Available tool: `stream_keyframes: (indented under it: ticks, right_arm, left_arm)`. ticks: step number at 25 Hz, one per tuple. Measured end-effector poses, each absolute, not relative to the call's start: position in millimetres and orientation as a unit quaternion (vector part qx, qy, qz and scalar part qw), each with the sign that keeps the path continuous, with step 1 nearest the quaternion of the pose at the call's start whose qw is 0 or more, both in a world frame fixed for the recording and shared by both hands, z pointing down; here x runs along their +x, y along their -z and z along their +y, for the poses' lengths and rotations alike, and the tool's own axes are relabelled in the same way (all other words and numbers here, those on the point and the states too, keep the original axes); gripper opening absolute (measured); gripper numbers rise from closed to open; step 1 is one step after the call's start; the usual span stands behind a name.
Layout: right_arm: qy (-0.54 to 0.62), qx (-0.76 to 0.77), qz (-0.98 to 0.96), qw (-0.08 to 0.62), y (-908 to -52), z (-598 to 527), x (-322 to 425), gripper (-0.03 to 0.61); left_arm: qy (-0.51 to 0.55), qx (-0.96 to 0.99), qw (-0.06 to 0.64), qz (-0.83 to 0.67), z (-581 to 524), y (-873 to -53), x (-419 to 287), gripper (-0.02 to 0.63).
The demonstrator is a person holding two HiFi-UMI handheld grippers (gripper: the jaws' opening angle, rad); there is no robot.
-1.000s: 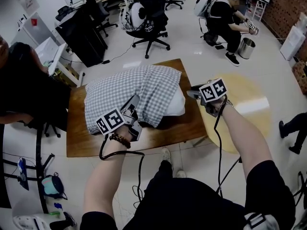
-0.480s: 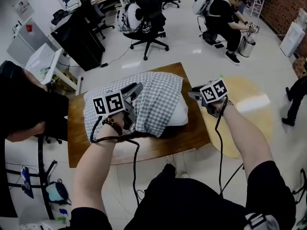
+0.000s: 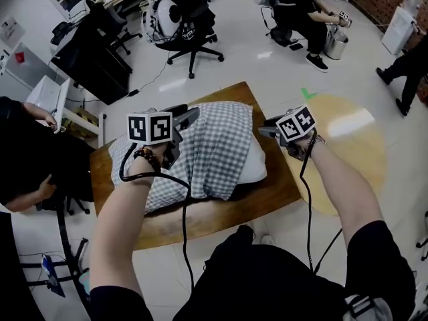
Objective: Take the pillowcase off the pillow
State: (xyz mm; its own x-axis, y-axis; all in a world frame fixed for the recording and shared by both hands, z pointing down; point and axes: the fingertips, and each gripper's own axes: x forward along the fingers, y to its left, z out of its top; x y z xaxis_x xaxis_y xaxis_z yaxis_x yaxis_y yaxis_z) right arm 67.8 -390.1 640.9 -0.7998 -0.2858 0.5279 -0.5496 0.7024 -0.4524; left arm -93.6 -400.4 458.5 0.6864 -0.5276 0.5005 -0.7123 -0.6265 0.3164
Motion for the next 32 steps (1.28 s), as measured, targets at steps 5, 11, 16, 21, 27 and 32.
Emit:
stream_keyframes:
  ticks: [5, 11, 16, 21, 27, 32]
  right_arm:
    - [-0.336, 0.236, -0.887, 0.212, -644, -414, 62, 0.147]
    - [-0.382, 0.219, -0.877, 0.194, -651, -439, 45, 0.171]
    - [-0.434, 0.200, -0.866, 0.147, -653, -460, 30, 0.190]
    - [-0.479, 0.173, -0.857, 0.082, -640, -480, 18, 0.203]
    - [-0.502, 0.149, -0.850, 0.059, -635, -487, -1, 0.207]
    - [-0.520, 0.135, -0.840, 0.077, -645, -485, -15, 0.204]
  left_arm:
    - [-0.243, 0.884, 0.241, -0.318, -452, -463, -97, 0.215]
    - [-0.297, 0.884, 0.254, -0.257, -501, -490, -89, 0.236]
    - [-0.357, 0.871, 0.262, -0.211, -533, -523, -91, 0.261]
    - [-0.410, 0.852, 0.271, -0.182, -559, -546, -96, 0.275]
    - [-0.455, 0.831, 0.277, -0.163, -574, -579, -114, 0.275]
    - [-0.485, 0.810, 0.297, -0.144, -571, -608, -124, 0.270]
